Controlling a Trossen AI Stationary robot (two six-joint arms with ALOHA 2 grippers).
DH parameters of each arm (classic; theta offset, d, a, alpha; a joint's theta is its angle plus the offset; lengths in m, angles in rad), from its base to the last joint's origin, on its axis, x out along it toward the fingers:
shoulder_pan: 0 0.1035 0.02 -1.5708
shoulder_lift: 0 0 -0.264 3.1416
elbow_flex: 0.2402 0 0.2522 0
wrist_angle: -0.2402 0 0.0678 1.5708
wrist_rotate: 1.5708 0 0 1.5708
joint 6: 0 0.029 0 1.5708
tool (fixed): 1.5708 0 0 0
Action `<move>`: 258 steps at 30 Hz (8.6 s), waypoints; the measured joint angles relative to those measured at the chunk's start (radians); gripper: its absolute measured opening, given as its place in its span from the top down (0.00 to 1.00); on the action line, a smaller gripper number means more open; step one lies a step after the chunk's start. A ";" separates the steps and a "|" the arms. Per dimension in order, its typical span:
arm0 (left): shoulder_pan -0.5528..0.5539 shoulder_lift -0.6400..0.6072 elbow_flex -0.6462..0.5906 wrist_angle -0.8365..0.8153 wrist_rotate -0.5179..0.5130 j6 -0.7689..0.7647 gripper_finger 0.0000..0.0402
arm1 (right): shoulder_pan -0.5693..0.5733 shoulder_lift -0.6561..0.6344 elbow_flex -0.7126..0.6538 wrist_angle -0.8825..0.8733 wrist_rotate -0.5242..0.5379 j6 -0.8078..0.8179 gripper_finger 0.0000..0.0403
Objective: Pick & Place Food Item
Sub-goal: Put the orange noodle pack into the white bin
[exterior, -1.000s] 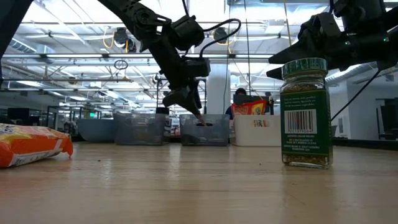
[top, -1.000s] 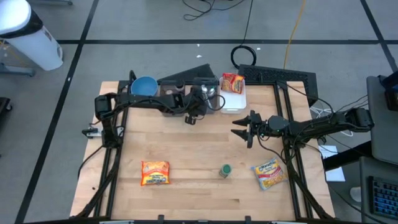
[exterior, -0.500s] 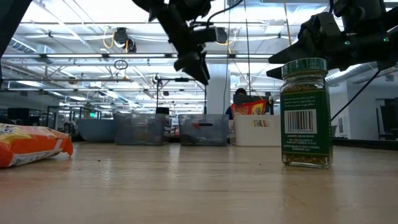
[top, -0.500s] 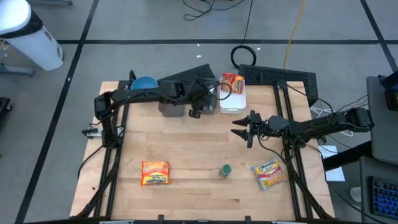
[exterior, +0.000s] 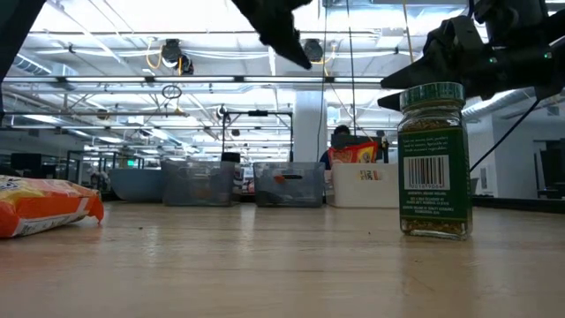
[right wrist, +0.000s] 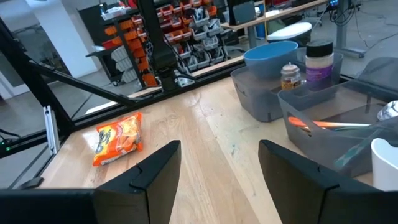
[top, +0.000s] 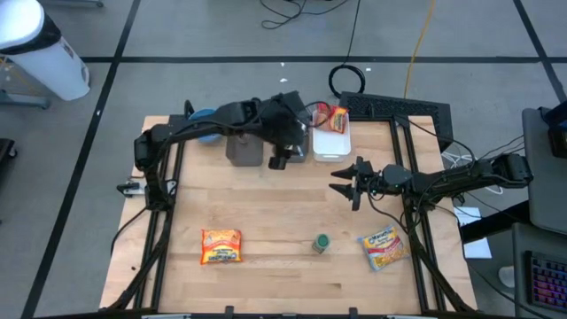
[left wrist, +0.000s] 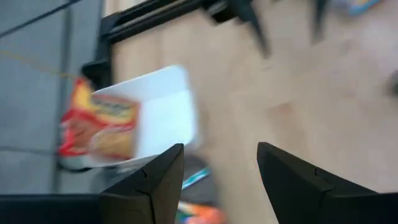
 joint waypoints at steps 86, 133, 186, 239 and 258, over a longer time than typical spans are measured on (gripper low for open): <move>-1.553 -0.525 -1.224 0.331 -0.869 -2.860 0.47 | 0.412 0.416 0.000 0.447 -0.016 0.152 0.51; -1.444 -0.526 -1.319 0.181 -0.669 -2.975 0.47 | 0.452 0.415 0.000 0.451 0.056 0.135 0.52; -1.294 -0.778 -1.307 0.206 -0.752 -2.408 1.00 | 0.452 0.415 0.000 0.506 0.056 0.135 0.52; -0.437 -0.459 -0.506 -0.043 0.117 -0.697 1.00 | 0.047 0.422 0.686 -0.399 -0.565 -0.580 0.52; -0.416 -0.383 -0.420 -0.096 0.004 -0.590 1.00 | -0.074 0.659 0.695 0.048 -0.757 -0.353 0.52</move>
